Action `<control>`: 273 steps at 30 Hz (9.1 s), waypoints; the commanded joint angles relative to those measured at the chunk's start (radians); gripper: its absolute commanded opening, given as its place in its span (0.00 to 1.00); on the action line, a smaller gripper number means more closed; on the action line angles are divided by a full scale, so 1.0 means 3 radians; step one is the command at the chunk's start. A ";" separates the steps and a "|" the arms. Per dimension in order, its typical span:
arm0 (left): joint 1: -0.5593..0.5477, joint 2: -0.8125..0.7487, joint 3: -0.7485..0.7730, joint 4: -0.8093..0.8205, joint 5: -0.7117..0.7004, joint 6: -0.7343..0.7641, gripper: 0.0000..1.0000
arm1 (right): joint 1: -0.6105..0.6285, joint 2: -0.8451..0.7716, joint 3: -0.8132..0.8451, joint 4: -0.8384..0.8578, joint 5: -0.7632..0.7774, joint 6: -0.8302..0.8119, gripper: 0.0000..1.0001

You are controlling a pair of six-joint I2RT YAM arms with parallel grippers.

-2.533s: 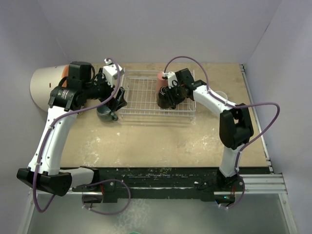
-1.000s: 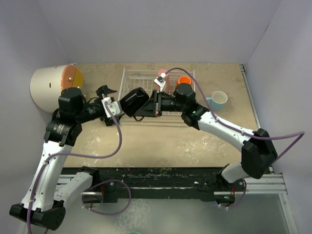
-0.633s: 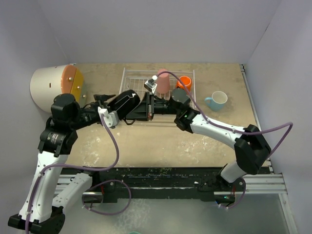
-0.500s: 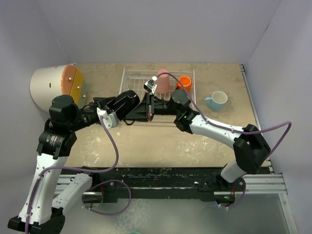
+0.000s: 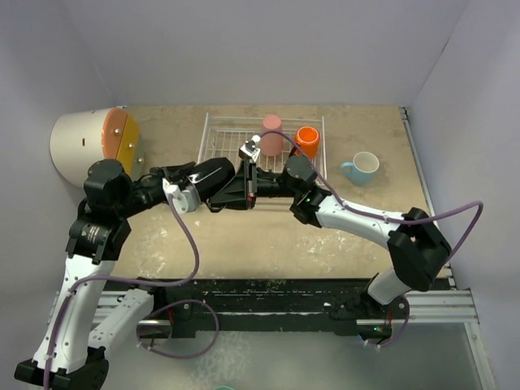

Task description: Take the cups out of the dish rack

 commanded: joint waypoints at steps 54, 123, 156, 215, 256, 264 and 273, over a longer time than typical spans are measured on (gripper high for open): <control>0.0481 0.1992 0.1220 -0.2358 -0.0832 -0.0177 0.86 | -0.0895 0.1682 0.3007 -0.5333 0.4731 -0.2696 0.76; -0.0242 0.0767 -0.0215 0.0513 -0.0418 -0.1680 0.99 | -0.0634 0.0145 0.2129 -0.3772 0.2486 -0.1911 0.00; -0.0869 0.1046 -0.0340 0.1161 -0.1698 -0.0448 0.39 | -0.0268 -0.0084 0.1371 -0.2816 0.1989 -0.0739 0.00; -0.1802 0.2971 0.0529 -0.1122 -0.1682 -0.1000 0.30 | -0.1324 0.0583 0.2490 -0.4385 0.3380 -0.3817 1.00; -0.0636 0.0973 0.0318 -0.0832 -0.0583 -0.1952 0.99 | -0.0970 0.2288 0.4070 -0.4546 0.3936 -0.4538 0.79; -0.0634 0.0650 -0.0150 -0.0434 -0.0813 -0.1926 0.99 | -0.0933 0.2070 0.4096 -0.4574 0.3843 -0.4514 0.37; -0.0634 0.0406 -0.0251 0.0194 -0.0977 -0.1089 0.99 | -0.0934 0.1164 0.3873 -0.4795 0.2820 -0.4063 0.36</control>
